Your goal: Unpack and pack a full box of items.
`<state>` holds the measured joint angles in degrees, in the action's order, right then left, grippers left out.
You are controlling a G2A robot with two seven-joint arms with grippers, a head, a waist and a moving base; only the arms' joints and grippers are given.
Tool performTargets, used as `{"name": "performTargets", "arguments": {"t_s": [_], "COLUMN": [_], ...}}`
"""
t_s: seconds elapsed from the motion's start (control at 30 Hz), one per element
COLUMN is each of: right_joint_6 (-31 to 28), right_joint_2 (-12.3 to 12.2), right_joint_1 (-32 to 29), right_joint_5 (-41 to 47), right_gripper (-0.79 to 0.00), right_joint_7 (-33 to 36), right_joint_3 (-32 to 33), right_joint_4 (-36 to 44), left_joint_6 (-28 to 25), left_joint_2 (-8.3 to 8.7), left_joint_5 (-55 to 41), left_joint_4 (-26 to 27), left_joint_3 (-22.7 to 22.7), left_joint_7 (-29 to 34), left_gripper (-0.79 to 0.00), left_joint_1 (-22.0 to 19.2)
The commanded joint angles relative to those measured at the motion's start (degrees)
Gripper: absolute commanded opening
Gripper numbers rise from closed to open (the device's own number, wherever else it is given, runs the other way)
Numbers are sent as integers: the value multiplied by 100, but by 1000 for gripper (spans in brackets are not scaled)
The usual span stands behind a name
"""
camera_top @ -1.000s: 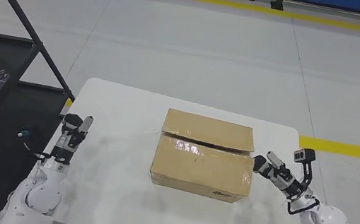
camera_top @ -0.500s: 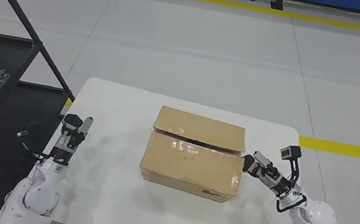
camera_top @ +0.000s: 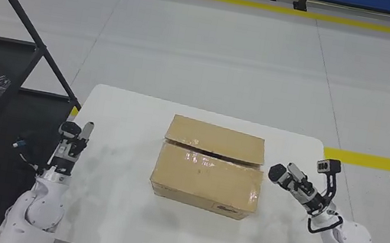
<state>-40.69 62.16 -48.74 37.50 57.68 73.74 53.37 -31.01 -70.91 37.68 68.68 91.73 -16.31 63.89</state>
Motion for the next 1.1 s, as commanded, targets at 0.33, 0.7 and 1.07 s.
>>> {"name": "performTargets", "arguments": {"t_s": [0.33,0.7,1.07], "right_joint_6": [144,328,894], "right_joint_2": [-3,9,-71], "right_joint_1": [-52,9,-298], "right_joint_5": [136,392,1000], "right_gripper": [0,0,0], "right_joint_7": [333,920,1487], "right_joint_3": [52,26,235], "right_joint_4": [219,268,1004], "left_joint_6": [-966,-621,-460], "left_joint_2": [119,78,10], "left_joint_5": [443,1280,695], "left_joint_4": [-116,-344,-229], "left_joint_3": [-24,-385,-491], "left_joint_7": [956,257,-43], "left_gripper": [0,0,0], "left_joint_1": [208,89,-37]}}
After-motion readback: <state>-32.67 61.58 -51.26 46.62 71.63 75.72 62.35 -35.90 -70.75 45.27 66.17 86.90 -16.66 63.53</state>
